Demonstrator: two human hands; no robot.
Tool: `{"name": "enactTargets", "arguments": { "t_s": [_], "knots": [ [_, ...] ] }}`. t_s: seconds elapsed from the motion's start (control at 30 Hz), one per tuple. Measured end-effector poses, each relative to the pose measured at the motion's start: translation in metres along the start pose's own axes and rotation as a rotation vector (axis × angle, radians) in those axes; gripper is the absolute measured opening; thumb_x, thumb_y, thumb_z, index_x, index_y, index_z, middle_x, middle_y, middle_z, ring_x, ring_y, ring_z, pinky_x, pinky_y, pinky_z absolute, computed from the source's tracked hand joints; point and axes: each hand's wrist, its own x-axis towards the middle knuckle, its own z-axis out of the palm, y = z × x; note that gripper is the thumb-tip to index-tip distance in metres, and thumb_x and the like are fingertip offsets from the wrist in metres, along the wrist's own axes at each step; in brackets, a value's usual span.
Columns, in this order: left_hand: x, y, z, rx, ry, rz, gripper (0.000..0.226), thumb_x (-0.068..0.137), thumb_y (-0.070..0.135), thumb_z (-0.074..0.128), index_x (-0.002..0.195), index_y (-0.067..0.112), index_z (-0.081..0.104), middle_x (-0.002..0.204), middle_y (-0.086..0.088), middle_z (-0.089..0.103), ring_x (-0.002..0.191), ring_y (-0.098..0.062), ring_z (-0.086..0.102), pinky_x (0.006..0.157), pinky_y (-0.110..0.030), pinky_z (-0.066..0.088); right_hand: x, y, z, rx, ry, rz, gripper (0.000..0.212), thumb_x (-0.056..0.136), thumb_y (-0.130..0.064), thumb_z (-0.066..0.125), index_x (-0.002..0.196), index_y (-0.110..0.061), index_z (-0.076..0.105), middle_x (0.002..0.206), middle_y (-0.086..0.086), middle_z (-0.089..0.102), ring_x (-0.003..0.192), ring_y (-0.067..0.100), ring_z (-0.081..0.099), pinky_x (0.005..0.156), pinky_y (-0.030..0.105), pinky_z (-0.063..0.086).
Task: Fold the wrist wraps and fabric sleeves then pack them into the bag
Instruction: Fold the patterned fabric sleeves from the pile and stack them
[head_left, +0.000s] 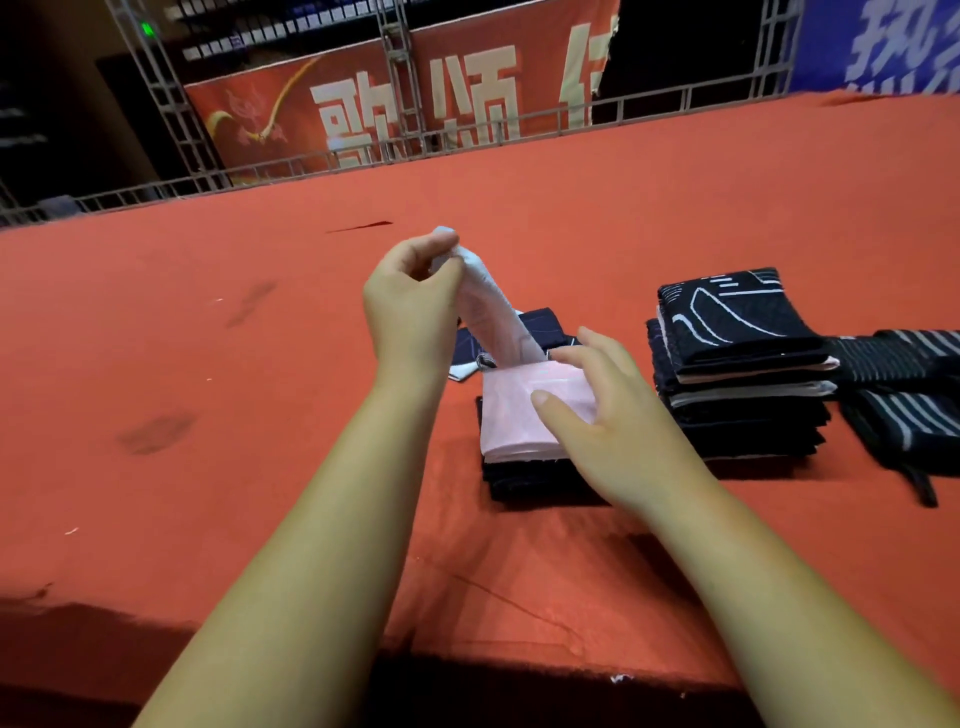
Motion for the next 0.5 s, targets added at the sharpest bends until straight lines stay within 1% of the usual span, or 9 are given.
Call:
{"name": "enactTargets", "arguments": {
  "t_s": [0.03,0.07,0.13,0.17,0.2,0.27,0.33,0.43,0.5],
  "knots": [
    [-0.006,0.011,-0.004,0.034,-0.01,0.054,0.031,0.085,0.008,0.073,0.108,0.026,0.083,0.111,0.005,0.081,0.105,-0.008,0.075,0.098,-0.034,0.061,-0.002,-0.005,-0.002,0.025,0.02,-0.014,0.047,0.102,-0.041,0.066,0.147,-0.034,0.053,0.167,-0.018,0.029,0.151,-0.007,0.027,0.114,0.015,0.022],
    [-0.012,0.022,-0.009,0.069,-0.018,0.105,0.033,0.084,0.01,0.074,0.11,0.03,0.082,0.115,0.005,0.079,0.109,-0.009,0.074,0.102,-0.038,0.059,-0.003,-0.009,-0.003,0.059,0.043,-0.029,0.048,0.101,-0.041,0.067,0.147,-0.035,0.052,0.162,-0.024,0.034,0.146,-0.013,0.03,0.112,0.013,0.023],
    [-0.026,0.04,-0.018,0.103,-0.028,0.182,0.038,0.083,0.009,0.077,0.113,0.033,0.08,0.119,0.005,0.077,0.113,-0.01,0.073,0.103,-0.04,0.058,-0.006,-0.018,-0.006,0.133,0.084,-0.053,0.052,0.099,-0.042,0.07,0.147,-0.039,0.049,0.145,-0.039,0.04,0.133,-0.026,0.034,0.107,0.004,0.026],
    [-0.033,0.048,-0.021,0.11,-0.031,0.207,0.038,0.084,0.009,0.078,0.114,0.032,0.079,0.119,0.005,0.076,0.112,-0.011,0.073,0.102,-0.04,0.059,-0.008,-0.022,-0.007,0.158,0.097,-0.057,0.055,0.098,-0.043,0.072,0.147,-0.04,0.048,0.14,-0.039,0.043,0.129,-0.028,0.035,0.104,-0.001,0.026],
    [-0.041,0.056,-0.024,0.109,-0.038,0.222,0.037,0.084,0.01,0.079,0.114,0.032,0.078,0.118,0.004,0.077,0.11,-0.012,0.073,0.101,-0.041,0.059,-0.01,-0.027,-0.009,0.175,0.105,-0.06,0.058,0.096,-0.044,0.074,0.148,-0.039,0.048,0.139,-0.036,0.046,0.129,-0.026,0.038,0.103,-0.001,0.027],
    [-0.058,0.067,-0.026,0.093,-0.062,0.218,0.033,0.086,0.011,0.08,0.114,0.029,0.078,0.113,0.003,0.077,0.101,-0.012,0.073,0.096,-0.038,0.061,-0.013,-0.035,-0.011,0.191,0.125,-0.06,0.064,0.094,-0.048,0.077,0.15,-0.038,0.048,0.145,-0.026,0.052,0.135,-0.013,0.045,0.108,0.012,0.035],
    [-0.073,0.074,-0.027,0.068,-0.091,0.19,0.03,0.088,0.007,0.079,0.113,0.024,0.079,0.107,0.002,0.079,0.091,-0.01,0.072,0.089,-0.034,0.061,-0.017,-0.044,-0.013,0.184,0.156,-0.058,0.065,0.091,-0.052,0.077,0.149,-0.037,0.051,0.144,-0.022,0.057,0.134,-0.003,0.051,0.109,0.022,0.041],
    [-0.089,0.071,-0.029,0.08,-0.157,0.136,0.031,0.089,0.002,0.073,0.111,0.023,0.079,0.101,0.004,0.08,0.089,-0.011,0.072,0.085,-0.04,0.063,-0.018,-0.05,-0.02,0.11,0.218,-0.062,0.047,0.091,-0.055,0.073,0.134,-0.04,0.064,0.125,-0.023,0.071,0.12,-0.001,0.064,0.104,0.035,0.053],
    [-0.099,0.066,-0.031,0.078,-0.221,0.083,0.033,0.089,-0.001,0.072,0.114,0.02,0.077,0.104,0.003,0.081,0.096,-0.014,0.076,0.088,-0.04,0.064,-0.019,-0.05,-0.028,0.104,0.182,-0.041,0.034,0.094,-0.051,0.073,0.127,-0.043,0.068,0.115,-0.026,0.074,0.109,-0.003,0.068,0.096,0.036,0.057]
  ]
}}
